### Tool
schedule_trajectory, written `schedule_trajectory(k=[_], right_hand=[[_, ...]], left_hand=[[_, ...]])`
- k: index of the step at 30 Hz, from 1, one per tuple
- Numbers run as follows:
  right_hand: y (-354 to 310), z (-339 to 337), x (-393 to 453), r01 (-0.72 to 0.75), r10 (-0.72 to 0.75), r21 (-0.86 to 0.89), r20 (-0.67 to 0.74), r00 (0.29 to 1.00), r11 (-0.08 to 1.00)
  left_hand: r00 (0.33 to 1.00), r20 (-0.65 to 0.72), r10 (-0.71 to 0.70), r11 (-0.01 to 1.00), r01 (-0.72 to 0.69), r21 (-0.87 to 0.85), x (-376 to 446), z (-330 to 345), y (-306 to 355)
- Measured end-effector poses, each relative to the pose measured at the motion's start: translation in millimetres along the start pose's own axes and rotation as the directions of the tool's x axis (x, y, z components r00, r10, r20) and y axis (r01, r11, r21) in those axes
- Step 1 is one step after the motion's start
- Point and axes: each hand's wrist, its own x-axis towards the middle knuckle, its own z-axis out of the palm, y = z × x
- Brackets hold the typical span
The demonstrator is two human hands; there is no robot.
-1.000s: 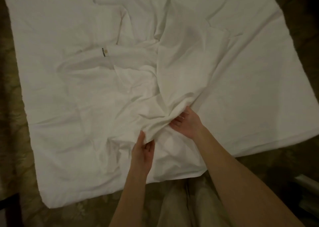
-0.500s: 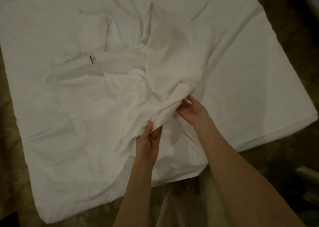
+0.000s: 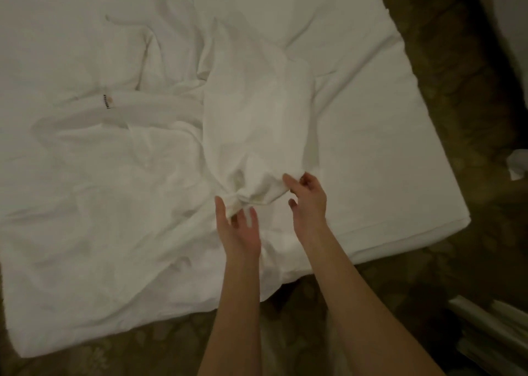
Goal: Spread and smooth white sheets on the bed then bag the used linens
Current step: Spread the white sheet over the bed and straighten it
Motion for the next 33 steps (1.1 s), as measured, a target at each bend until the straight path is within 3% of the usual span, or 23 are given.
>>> schedule_trajectory(k=[2,4,7,9,12,18,23,27,29,33], right_hand=[[-12,-15,-2,0.061,-0.061,-0.114,0.005,0.998,0.992],[-19,-31,-1,0.042,-0.035,-0.190,0.039,0.999,0.981],[-27,-46,0,-0.065,0.098,-0.233,0.134,0.986,0.970],[-33,-49,9,-0.256,0.255,-0.020,0.173,0.951,0.967],[-43,-45,33,-0.517,0.458,0.319,0.246,0.855,0.794],[-59,-19,56,-0.639,0.568,0.533,0.319,0.759,0.555],[-75,-23,58,-0.394,0.441,0.587,0.070,0.895,0.707],[-88,-55,70,-0.158,0.232,0.658,-0.026,0.972,0.736],[-94,-63,73,-0.166,0.213,0.567,-0.017,0.977,0.807],[-91,-60,66,-0.209,0.204,0.234,0.045,0.978,0.950]], left_hand=[[0.994,-0.052,-0.096,0.995,0.097,0.013,-8,8,-32],[0.982,-0.017,-0.186,0.982,0.186,0.035,-18,17,-58],[0.981,0.102,-0.167,0.981,0.155,0.118,-24,33,-80],[0.989,0.111,-0.096,0.988,0.081,0.134,-21,43,-87],[0.997,0.070,0.024,0.994,-0.032,0.109,-15,45,-88],[0.994,0.057,0.097,0.990,-0.103,0.095,-23,41,-68],[0.983,-0.014,0.184,0.981,-0.183,0.059,-22,47,-54],[0.980,-0.028,0.198,0.980,-0.199,-0.027,-17,62,-54],[0.986,0.014,0.168,0.984,-0.168,0.051,-17,68,-61],[0.994,0.108,0.035,0.925,-0.073,0.372,-24,84,-94]])
